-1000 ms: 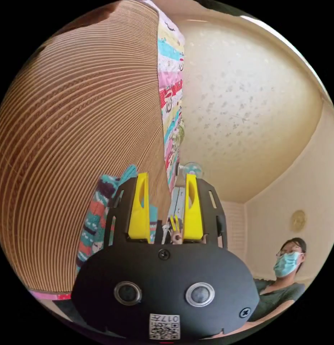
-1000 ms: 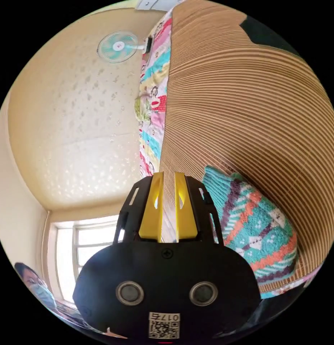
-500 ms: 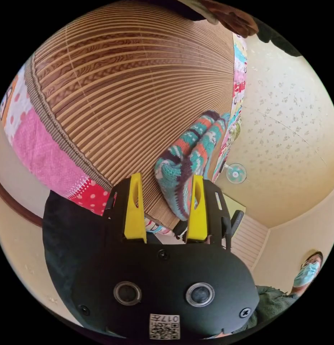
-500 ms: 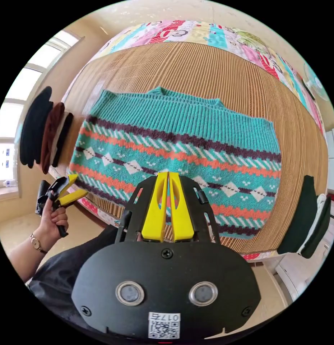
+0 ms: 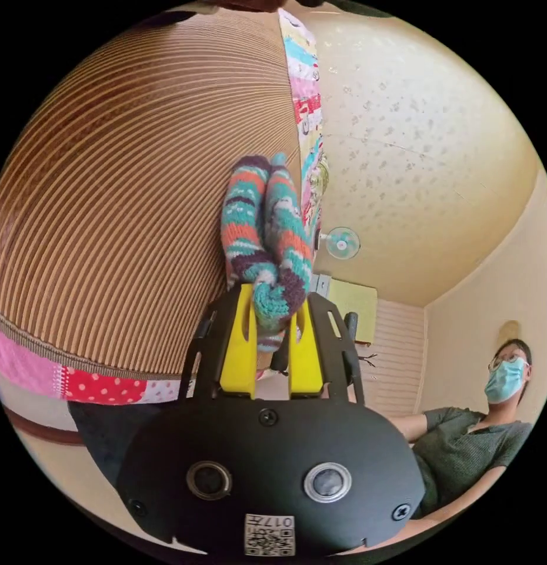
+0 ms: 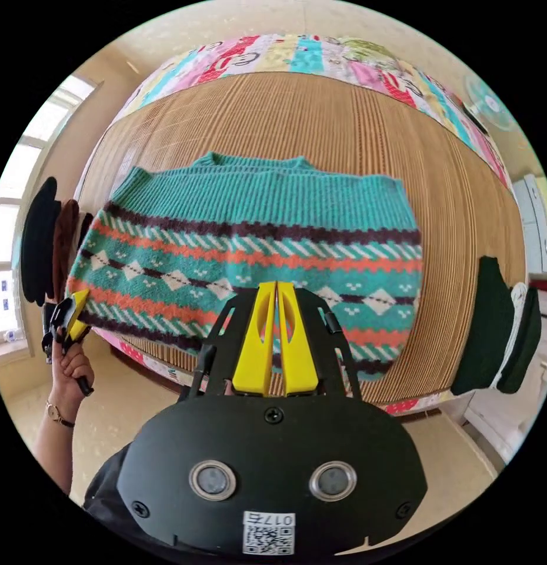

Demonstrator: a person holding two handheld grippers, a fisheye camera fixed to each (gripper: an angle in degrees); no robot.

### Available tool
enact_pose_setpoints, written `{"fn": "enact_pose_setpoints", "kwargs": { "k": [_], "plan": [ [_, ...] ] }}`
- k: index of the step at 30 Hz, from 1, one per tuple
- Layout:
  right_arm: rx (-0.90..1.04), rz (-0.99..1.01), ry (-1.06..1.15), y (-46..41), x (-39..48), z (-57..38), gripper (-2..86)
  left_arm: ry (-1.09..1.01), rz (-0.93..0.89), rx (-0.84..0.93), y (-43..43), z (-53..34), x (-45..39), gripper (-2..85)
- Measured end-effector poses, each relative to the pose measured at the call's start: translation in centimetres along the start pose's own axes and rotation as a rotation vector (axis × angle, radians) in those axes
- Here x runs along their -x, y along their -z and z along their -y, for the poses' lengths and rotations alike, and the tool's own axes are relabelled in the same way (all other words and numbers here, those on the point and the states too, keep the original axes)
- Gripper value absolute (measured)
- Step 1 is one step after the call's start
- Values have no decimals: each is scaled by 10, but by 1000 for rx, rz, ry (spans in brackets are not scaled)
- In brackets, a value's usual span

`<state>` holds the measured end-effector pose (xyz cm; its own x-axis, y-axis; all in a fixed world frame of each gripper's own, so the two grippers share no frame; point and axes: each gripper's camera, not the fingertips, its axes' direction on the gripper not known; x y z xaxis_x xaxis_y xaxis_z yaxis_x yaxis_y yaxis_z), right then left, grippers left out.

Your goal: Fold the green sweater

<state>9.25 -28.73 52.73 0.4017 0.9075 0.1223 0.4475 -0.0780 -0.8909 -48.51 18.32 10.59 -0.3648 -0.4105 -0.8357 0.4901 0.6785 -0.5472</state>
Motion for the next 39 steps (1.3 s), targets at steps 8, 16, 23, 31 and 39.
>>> {"fn": "enact_pose_setpoints", "kwargs": {
  "k": [8,16,23,31,39],
  "plan": [
    [165,180,113,-44,-67,-29,3,-542,171,355,-170,-45,-128,80],
    [145,442,23,-1,-146,-34,4,-717,322,746,-398,-144,-110,86],
    [82,544,-214,51,-294,-92,14,-468,328,727,-430,-179,-33,136],
    [-16,904,-373,84,-397,-61,217,-459,379,548,-354,-174,-47,152],
    [230,853,-170,59,-368,31,309,-24,495,135,-283,-63,68,275]
  ]
}}
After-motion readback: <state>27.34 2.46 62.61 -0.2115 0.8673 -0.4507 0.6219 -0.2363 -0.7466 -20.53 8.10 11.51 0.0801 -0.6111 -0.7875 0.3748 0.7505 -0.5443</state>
